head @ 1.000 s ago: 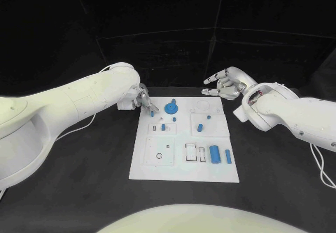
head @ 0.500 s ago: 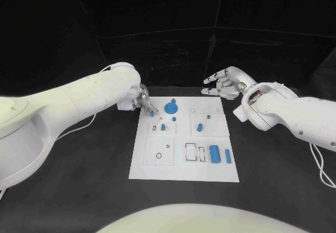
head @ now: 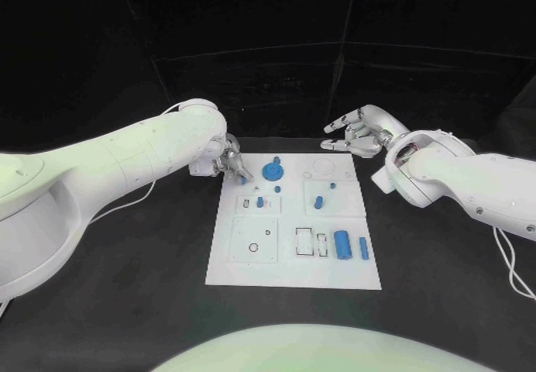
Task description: Assemble the parts on the task board
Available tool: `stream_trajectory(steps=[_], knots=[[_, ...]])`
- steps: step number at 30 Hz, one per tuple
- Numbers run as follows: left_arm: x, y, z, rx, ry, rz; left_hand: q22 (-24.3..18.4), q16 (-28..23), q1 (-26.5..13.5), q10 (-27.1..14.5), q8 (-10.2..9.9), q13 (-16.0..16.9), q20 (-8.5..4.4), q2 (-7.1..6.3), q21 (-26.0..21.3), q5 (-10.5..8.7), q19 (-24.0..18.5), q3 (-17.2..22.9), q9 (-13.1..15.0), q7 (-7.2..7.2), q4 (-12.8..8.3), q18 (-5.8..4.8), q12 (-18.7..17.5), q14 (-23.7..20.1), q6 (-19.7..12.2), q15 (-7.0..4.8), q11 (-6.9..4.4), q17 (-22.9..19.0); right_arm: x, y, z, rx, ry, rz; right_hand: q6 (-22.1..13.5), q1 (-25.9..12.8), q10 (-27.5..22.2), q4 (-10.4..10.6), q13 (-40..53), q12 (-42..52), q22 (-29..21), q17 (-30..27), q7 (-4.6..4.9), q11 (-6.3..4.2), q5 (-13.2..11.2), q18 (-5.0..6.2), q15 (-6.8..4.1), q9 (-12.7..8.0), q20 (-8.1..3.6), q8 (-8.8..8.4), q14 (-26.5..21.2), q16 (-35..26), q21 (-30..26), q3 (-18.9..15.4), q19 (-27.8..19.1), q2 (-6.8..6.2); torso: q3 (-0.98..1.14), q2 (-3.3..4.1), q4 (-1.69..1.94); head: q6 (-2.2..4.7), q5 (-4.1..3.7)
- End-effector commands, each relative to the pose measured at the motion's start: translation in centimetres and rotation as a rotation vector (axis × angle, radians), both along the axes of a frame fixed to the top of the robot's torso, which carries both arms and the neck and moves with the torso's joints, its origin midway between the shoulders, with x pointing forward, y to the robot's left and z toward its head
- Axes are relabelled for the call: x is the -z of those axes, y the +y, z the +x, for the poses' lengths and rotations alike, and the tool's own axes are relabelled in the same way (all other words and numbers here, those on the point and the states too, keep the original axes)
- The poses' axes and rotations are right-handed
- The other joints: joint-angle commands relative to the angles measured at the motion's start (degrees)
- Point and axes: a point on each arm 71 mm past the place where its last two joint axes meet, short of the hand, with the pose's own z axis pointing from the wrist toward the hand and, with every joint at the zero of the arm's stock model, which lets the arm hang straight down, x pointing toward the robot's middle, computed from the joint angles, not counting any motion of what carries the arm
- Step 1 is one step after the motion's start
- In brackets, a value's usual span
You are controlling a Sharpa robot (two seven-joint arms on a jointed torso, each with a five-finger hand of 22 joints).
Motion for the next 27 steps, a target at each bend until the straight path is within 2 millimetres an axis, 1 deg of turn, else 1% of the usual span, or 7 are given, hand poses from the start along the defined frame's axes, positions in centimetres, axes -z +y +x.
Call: stream_trajectory(steps=[1, 3, 5, 12, 17, 22, 27], knots=[[-0.2, -0.1, 0.1, -0.001, -0.025, -0.013, -0.11, -0.12, 3.6, -0.82, -0.67, -0.41, 0.04, 1.68, -0.24, 0.11, -0.34, 4.38, -0.47, 0.13, -3.0, 0.72, -0.69, 5.45, -1.26, 0.12, -0.03, 13.53, -0.1, 0.1, 0.0, -0.009, -0.003, -0.002, 0.2, -0.05, -0.34, 0.06, -0.09, -0.15, -0.06, 0.02, 0.0, 0.07, 0.28, 0.42, -0.48, -0.07, 0.08, 0.12, 2.08, -0.35, -0.18, -0.36, -0.22, 0.4, -0.01, 0.01, 0.02, -0.08, -0.01], [-0.2, -0.1, 0.1, -0.001, -0.029, -0.016, -0.11, -0.13, 4.53, -1.05, -0.79, -0.57, 0.07, 1.89, -0.26, 0.08, -0.35, 6.55, -0.64, 0.18, -4.25, 0.69, -0.85, 5.44, -1.53, 0.14, 0.03, 13.5, -0.1, 0.1, 0.0, -0.009, -0.002, -0.003, 0.2, -0.02, -0.3, 0.06, -0.04, -0.09, -0.03, 0.03, 0.0, 0.06, 0.3, 0.41, -0.48, -0.07, 0.08, 0.13, 2.09, -0.34, -0.17, -0.37, -0.2, 0.43, 0.0, 0.01, 0.01, -0.1, -0.01], [-0.2, -0.1, 0.2, -0.003, -0.033, -0.019, -0.1, -0.14, 2.52, -1.21, -0.58, -0.9, 0.26, 0.35, -0.37, 0.05, -0.37, 12.68, -1.05, 1.14, -5.56, 0.71, -0.96, 5.44, -1.49, 0.74, 0.59, 13.48, -0.1, 0.1, 0.0, -0.009, -0.001, -0.003, 0.2, 0.03, -0.24, 0.05, 0.03, -0.01, 0.02, 0.06, -0.01, 0.06, 0.33, 0.4, -0.48, -0.07, 0.07, 0.14, 2.1, -0.33, -0.16, -0.38, -0.17, 0.48, 0.01, 0.01, 0.0, -0.1, -0.01], [-0.3, 0.2, 0.3, -0.004, -0.045, -0.034, 0.09, -0.16, -2.55, -0.94, 0.68, -1.14, 0.47, -3.07, -0.39, 0.0, -0.31, 25.23, -1.15, 0.75, -8.13, 0.7, -0.67, 5.43, -1.42, 0.65, 0.31, 13.45, -0.1, 0.1, 0.0, -0.01, 0.004, -0.006, 0.22, 0.07, -0.22, 0.04, 0.05, 0.02, 0.02, 0.07, -0.01, 0.06, 0.41, 0.4, -0.49, -0.07, 0.07, 0.15, 2.11, -0.34, -0.16, -0.4, -0.16, 0.51, 0.0, -0.05, 0.04, -0.07, -0.03], [-0.3, 0.5, 0.2, -0.013, -0.049, -0.058, 0.15, -0.12, -8.3, -0.34, 2.15, -1.34, 0.49, -5.86, -0.46, 0.41, -0.3, 35.01, -1.06, 0.78, -10.25, 0.74, -0.39, 5.45, -0.97, 0.63, 0.34, 13.52, -0.1, 0.0, 0.0, -0.011, 0.007, -0.007, 0.24, 0.13, -0.21, 0.04, 0.03, 0.03, 0.02, 0.05, -0.02, 0.05, 0.61, 0.4, -0.5, -0.06, 0.07, 0.18, 2.11, -0.37, -0.18, -0.45, -0.14, 0.57, 0.01, -0.03, 0.02, -0.01, -0.04], [-0.5, 0.9, 0.1, -0.031, -0.06, -0.107, 0.07, -0.08, -10.88, -0.03, 2.95, -1.42, 0.47, -6.73, -0.59, 0.33, -0.32, 38.47, -0.98, 0.56, -11.32, 0.75, -0.2, 5.48, -0.88, 0.48, 0.34, 13.6, 0.0, 0.0, 0.0, -0.011, 0.009, -0.008, 0.25, 0.16, -0.21, 0.04, 0.02, 0.02, 0.01, 0.09, -0.03, 0.05, 0.74, 0.4, -0.5, -0.06, 0.06, 0.19, 2.13, -0.35, -0.19, -0.49, -0.14, 0.59, -0.01, -0.03, 0.1, 0.09, -0.03], [-0.8, 1.1, -0.5, -0.045, -0.083, -0.172, 0.33, 0.06, -12.6, 0.51, 3.49, -1.1, 0.35, -7.25, -0.45, 0.49, -0.19, 40.75, -1.0, 0.33, -12.32, 0.71, 0.21, 5.55, -0.48, 0.34, 0.13, 13.9, 0.0, -0.2, 0.0, -0.009, 0.01, -0.009, 0.25, 0.16, -0.21, 0.04, 0.02, 0.02, 0.01, 0.09, -0.03, 0.05, 0.74, 0.4, -0.5, -0.06, 0.06, 0.19, 2.13, -0.35, -0.19, -0.49, -0.14, 0.59, 0.08, -0.08, 0.22, 0.03, 0.04]])
